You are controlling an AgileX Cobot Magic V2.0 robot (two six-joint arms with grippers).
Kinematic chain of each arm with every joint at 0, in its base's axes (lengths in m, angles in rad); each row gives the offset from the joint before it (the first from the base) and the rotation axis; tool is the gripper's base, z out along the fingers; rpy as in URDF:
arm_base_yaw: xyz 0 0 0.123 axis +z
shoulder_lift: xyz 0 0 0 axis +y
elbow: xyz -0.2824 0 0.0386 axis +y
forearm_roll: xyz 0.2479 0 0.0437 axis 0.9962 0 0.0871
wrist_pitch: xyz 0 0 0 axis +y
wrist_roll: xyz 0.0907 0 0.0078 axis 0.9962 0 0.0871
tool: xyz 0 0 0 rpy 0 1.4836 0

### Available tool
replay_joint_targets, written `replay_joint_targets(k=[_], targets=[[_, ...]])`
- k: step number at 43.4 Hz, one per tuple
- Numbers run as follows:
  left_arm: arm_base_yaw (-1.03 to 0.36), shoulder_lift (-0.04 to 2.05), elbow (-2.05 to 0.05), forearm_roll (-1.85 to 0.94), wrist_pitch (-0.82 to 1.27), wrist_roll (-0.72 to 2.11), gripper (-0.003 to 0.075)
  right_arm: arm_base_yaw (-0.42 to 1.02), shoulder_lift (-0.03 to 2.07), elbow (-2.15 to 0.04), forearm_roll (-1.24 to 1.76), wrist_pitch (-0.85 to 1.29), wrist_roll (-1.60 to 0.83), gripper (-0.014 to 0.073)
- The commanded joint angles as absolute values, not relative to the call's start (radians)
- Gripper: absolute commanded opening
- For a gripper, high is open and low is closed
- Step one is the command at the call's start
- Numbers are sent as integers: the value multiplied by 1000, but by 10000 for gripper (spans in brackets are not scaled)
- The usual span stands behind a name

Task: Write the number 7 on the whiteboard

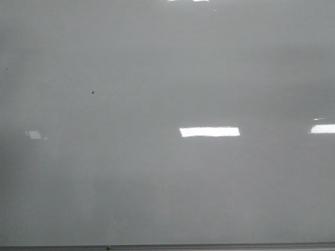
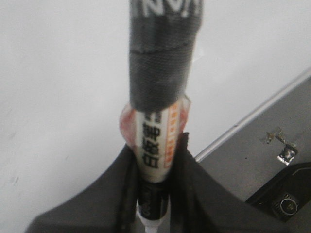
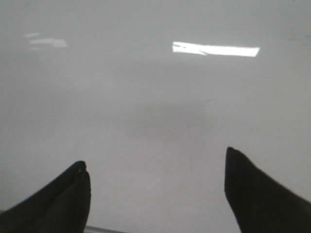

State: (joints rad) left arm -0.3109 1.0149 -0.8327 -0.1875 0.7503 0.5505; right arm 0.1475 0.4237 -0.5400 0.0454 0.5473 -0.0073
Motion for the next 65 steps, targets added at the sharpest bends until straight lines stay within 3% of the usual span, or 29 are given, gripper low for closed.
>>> replay_joint_targets(k=[1,12,28,36,48,53,65], targets=[[-438,949,-870,-234,712,682,-20,223,502,-614,66,525,-79,589],[-701,902,-870,-215,746,764,-20,496,665,-729,161,594,-255,589],[-879,902,-870,-215,746,764,-20,931,920,-995,304,665,-429,589],[-891,902,-870,-215,746,764,-20,1016,1097,-1126,304,666,-460,589],[-891,902,-870,-215,745,764,-20,1027,1243,-1249,308,712,-496,584],[-891,902,-870,-215,742,764,-20,1027,1258,-1254,317,710,-498,513],[-891,902,-870,-217,725,763,-20,1027,1277,-1254,365,714,-498,242]])
